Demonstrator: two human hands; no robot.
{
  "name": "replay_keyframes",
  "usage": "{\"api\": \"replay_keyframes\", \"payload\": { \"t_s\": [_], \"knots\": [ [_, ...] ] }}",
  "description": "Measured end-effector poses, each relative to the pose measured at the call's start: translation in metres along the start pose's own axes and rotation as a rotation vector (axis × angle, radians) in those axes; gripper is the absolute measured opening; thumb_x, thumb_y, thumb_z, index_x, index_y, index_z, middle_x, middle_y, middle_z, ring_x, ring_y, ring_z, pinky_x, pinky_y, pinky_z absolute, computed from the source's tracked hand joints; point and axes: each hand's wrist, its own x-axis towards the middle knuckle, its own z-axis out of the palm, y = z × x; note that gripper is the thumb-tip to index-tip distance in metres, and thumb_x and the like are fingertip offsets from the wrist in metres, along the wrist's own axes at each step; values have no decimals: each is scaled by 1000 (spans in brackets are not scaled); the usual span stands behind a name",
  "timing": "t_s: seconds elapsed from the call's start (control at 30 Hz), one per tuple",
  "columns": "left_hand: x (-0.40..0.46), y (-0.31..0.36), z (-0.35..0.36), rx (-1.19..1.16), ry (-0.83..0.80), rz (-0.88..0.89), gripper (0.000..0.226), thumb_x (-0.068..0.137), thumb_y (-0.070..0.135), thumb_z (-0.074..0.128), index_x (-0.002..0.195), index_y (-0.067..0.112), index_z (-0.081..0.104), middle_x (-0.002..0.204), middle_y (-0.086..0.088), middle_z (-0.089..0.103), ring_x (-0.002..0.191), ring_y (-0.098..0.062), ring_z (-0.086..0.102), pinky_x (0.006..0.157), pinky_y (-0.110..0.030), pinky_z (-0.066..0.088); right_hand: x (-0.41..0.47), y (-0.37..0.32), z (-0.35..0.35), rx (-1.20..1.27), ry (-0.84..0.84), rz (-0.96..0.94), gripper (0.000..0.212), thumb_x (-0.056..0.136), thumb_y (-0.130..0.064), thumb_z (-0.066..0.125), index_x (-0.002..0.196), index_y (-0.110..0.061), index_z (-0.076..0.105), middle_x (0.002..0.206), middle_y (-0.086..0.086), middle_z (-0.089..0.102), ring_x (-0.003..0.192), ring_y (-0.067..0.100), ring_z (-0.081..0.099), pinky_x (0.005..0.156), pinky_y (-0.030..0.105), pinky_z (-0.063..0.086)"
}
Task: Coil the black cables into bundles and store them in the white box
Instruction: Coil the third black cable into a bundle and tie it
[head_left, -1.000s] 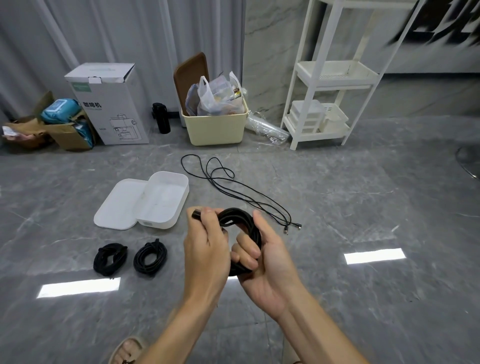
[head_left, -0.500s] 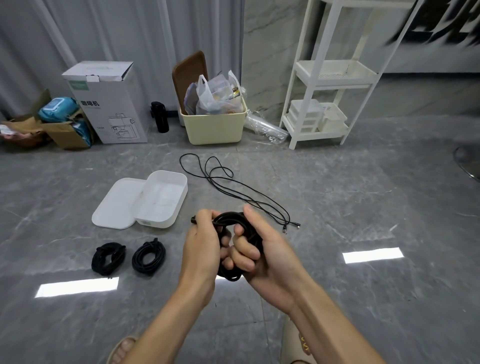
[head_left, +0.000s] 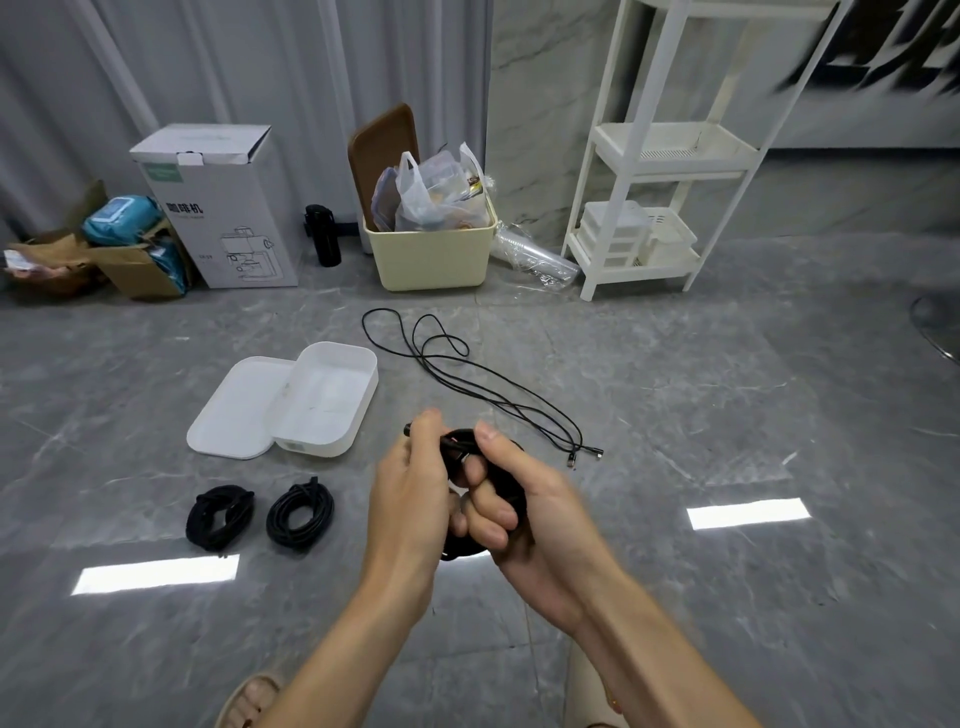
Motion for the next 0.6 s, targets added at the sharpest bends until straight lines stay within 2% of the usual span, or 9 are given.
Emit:
{"api": "replay_keyframes", "payload": {
  "t_s": [0.1, 0.13, 0.2, 0.27, 0.33, 0.4, 0.5, 0.6],
  "knots": [
    [0, 0, -1, -112, 68, -43, 45, 93, 50, 42, 70, 15, 58, 54, -3, 52, 42, -16, 44, 36, -23, 35, -1, -6, -3, 36, -95, 65, 35, 91, -40, 58, 68, -13, 59, 44, -2, 33, 43, 14, 39, 64, 26, 51],
    [1, 0, -3, -88, 66, -9, 46, 92, 53, 41, 70, 16, 59, 54, -3, 54, 44, -19, 48, 36, -24, 36, -2, -11, -4, 36, -137, 96, 35, 91, -38, 59, 67, -13, 63, 44, -2, 38, 45, 15, 42, 66, 27, 51],
    [3, -1, -7, 106, 46, 144, 55, 87, 59, 33, 68, 16, 61, 52, -3, 60, 47, -26, 57, 42, -31, 44, -3, -17, -5, -3, -157, 152, 36, 91, -40, 58, 65, -18, 71, 46, -2, 46, 49, 17, 48, 66, 25, 52],
    [3, -2, -8, 322, 51, 332, 65, 87, 62, 26, 66, 12, 61, 52, -4, 61, 50, -23, 60, 51, -37, 48, -2, -16, -3, -76, -43, 179, 44, 92, -49, 59, 59, -24, 73, 45, -6, 45, 45, 14, 42, 56, 22, 47],
    [3, -5, -7, 389, 68, 425, 66, 90, 58, 26, 67, 8, 63, 56, -1, 63, 52, -15, 58, 48, -23, 41, 0, -10, 0, -84, 122, 134, 42, 87, -51, 66, 57, -23, 72, 46, -5, 38, 38, 10, 29, 47, 20, 40],
    [2, -8, -4, 342, 42, 427, 58, 92, 52, 30, 68, 15, 68, 57, 5, 63, 53, -9, 58, 47, -16, 39, 2, -4, 2, -4, 264, 77, 35, 85, -46, 72, 63, -19, 74, 49, -1, 33, 34, 10, 24, 42, 22, 42],
    [-2, -12, 0, 240, -37, 369, 45, 86, 52, 32, 75, 30, 70, 66, 6, 68, 53, -7, 57, 52, -26, 46, 3, -2, 0, 122, 396, 28, 37, 87, -38, 73, 59, -14, 72, 46, -1, 33, 30, 8, 22, 33, 19, 35],
    [-3, -14, 3, 196, -50, 334, 35, 86, 46, 35, 76, 36, 68, 72, 9, 70, 53, -4, 57, 52, -27, 45, 5, -1, -3, 174, 450, 20, 39, 89, -35, 71, 65, -9, 57, 45, -1, 32, 28, 8, 22, 30, 18, 30]
  ]
}}
